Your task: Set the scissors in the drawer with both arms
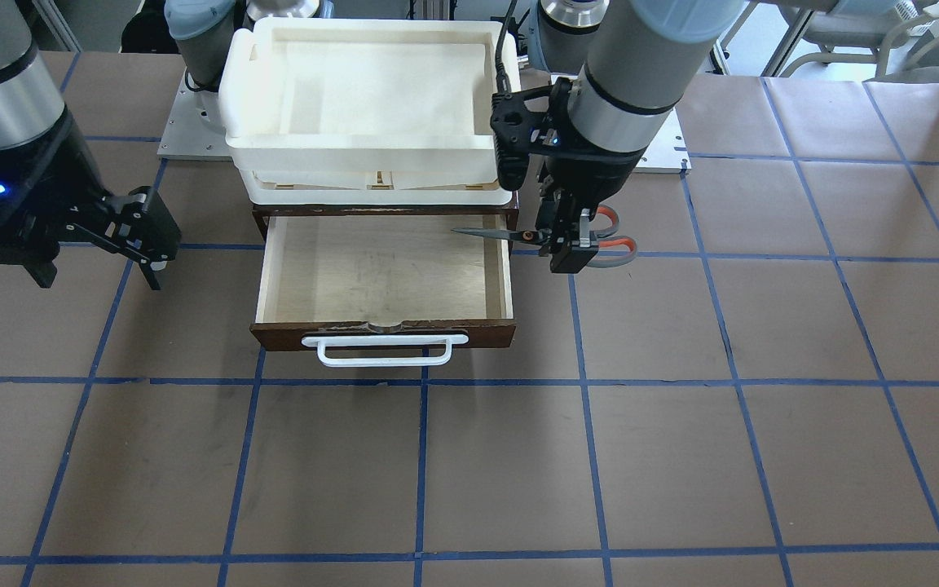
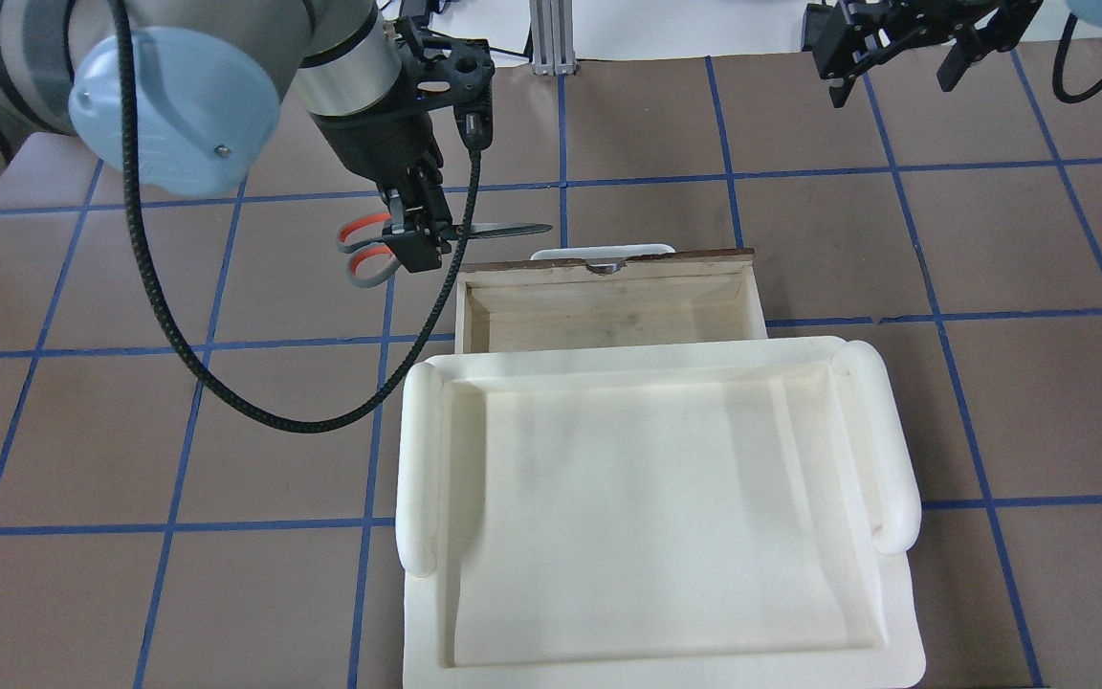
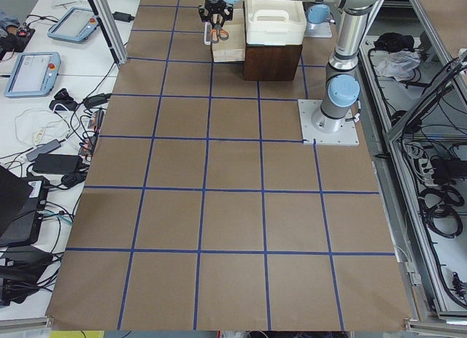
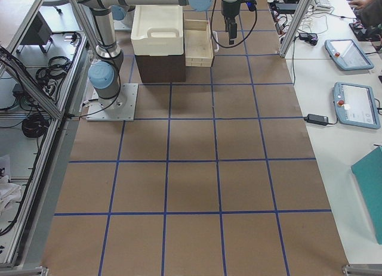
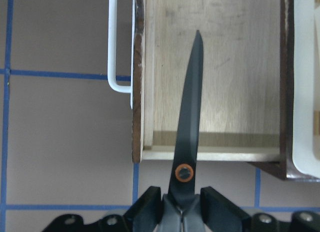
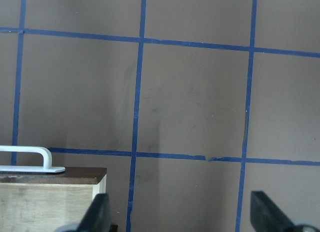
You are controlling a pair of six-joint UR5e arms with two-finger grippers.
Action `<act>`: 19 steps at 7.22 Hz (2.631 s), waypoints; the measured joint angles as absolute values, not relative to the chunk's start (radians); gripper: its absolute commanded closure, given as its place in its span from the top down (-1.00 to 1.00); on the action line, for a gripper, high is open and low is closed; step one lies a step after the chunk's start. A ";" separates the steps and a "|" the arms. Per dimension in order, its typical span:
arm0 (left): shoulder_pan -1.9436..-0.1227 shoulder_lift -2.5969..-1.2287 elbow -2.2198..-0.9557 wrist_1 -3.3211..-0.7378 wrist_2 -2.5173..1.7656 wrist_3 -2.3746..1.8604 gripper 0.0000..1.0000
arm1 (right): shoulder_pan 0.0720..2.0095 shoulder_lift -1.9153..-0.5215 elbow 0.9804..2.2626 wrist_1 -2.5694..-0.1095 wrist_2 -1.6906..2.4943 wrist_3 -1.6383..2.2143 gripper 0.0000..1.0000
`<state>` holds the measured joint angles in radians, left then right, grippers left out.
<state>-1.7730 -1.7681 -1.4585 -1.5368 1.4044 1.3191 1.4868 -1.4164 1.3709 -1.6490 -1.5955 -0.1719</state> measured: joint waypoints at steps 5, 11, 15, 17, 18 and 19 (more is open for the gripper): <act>-1.956 -1.944 -1.396 -1.460 1.427 1.145 -0.82 | 1.435 -1.467 1.427 -1.625 -1.543 -0.042 1.00; -2.003 -1.965 -1.416 -1.508 1.441 1.117 -0.92 | 1.436 -1.506 1.459 -1.598 -1.547 -0.032 1.00; -2.018 -1.982 -1.423 -1.510 1.421 1.103 -0.98 | 1.494 -1.510 1.472 -1.601 -1.570 -0.024 1.00; -2.031 -1.984 -1.423 -1.503 1.420 1.098 -0.66 | 1.506 -1.510 1.473 -1.604 -1.581 -0.030 1.00; -2.035 -1.984 -1.424 -1.502 1.420 1.093 0.34 | 1.507 -1.509 1.474 -1.604 -1.583 -0.030 1.00; -2.036 -1.985 -1.424 -1.502 1.420 1.086 0.99 | 1.508 -1.509 1.474 -1.603 -1.584 -0.031 1.00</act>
